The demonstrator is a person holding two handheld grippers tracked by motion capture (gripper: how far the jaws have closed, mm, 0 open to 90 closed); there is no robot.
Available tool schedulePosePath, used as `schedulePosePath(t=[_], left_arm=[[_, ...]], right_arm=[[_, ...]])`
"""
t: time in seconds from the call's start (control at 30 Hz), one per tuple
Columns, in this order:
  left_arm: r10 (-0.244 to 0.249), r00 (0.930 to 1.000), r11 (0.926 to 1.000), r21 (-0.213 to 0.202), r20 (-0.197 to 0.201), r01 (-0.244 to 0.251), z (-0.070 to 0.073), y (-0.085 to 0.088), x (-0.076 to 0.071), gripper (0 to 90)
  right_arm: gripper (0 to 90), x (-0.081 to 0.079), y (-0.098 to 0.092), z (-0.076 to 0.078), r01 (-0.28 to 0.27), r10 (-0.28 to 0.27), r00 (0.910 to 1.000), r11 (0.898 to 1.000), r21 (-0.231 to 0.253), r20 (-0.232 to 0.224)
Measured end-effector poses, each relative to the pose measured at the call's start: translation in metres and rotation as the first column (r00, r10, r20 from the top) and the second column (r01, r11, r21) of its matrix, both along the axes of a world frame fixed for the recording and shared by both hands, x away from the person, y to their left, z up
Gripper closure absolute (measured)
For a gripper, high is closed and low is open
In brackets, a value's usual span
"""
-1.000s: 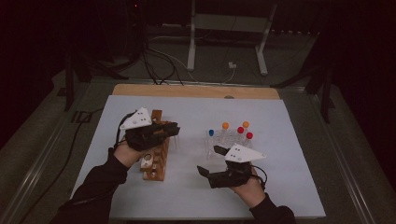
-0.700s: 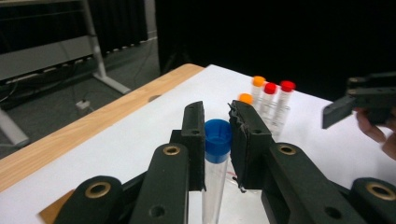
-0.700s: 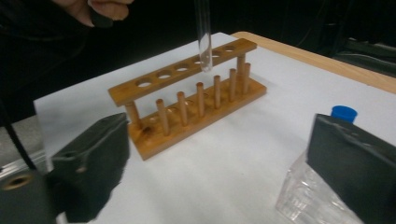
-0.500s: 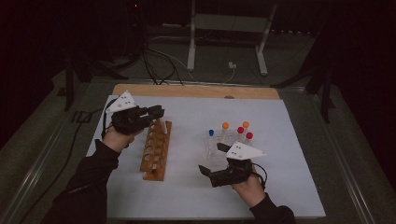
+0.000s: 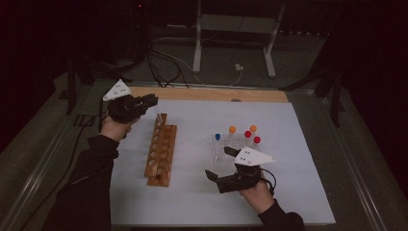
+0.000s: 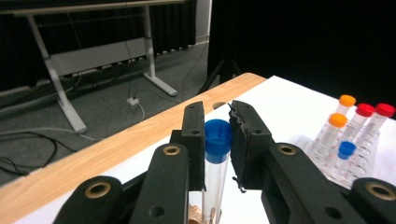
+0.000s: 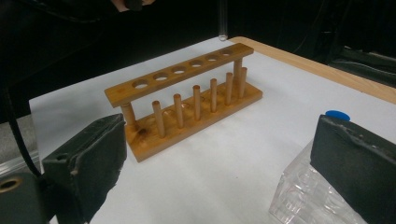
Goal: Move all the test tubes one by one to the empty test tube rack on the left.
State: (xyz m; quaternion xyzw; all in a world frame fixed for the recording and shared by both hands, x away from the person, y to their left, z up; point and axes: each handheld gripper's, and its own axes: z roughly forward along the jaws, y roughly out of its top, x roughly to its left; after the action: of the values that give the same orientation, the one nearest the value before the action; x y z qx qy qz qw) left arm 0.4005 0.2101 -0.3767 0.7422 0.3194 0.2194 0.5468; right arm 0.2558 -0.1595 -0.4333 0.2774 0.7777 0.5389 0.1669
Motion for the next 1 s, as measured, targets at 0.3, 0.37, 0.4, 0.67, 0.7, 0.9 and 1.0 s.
schedulePosePath(t=[0.3,0.37,0.4,0.67,0.7,0.9,1.0], left_arm=[[0.036,0.9985,0.9990,0.027,-0.042,-0.035,-0.029,-0.002,0.011,77.7],[0.032,0.9982,0.9989,0.037,-0.051,-0.030,-0.036,-0.005,0.012,77.7],[0.030,0.9981,0.9987,0.044,-0.054,-0.027,-0.039,-0.006,0.012,77.7],[0.032,0.9970,0.9968,0.076,-0.071,-0.027,-0.061,-0.011,0.012,77.7],[0.031,0.9972,0.9971,0.072,-0.069,-0.026,-0.063,-0.011,0.012,77.7],[0.041,0.9965,0.9974,0.061,-0.072,-0.037,-0.072,-0.009,0.012,77.6],[0.041,0.9964,0.9965,0.075,-0.074,-0.036,-0.076,-0.009,0.013,77.6]], right_arm=[[3.5,0.000,-0.002,-0.001,-0.011,0.011,0.9999,1.000,0.001,0.013],[3.5,0.000,-0.001,-0.002,-0.009,0.008,0.9999,1.000,0.001,0.010],[3.5,0.001,-0.002,-0.002,-0.013,0.013,0.9999,1.000,0.005,0.007],[3.6,0.001,-0.002,-0.004,-0.019,0.019,0.9997,1.000,0.006,-0.018],[3.5,0.000,-0.002,-0.004,-0.019,0.019,0.9997,1.000,0.006,-0.014],[3.6,0.002,-0.003,-0.006,-0.026,0.026,0.9979,1.000,0.001,-0.059],[3.6,0.002,-0.002,-0.006,-0.030,0.030,0.9976,1.000,0.004,-0.063]])
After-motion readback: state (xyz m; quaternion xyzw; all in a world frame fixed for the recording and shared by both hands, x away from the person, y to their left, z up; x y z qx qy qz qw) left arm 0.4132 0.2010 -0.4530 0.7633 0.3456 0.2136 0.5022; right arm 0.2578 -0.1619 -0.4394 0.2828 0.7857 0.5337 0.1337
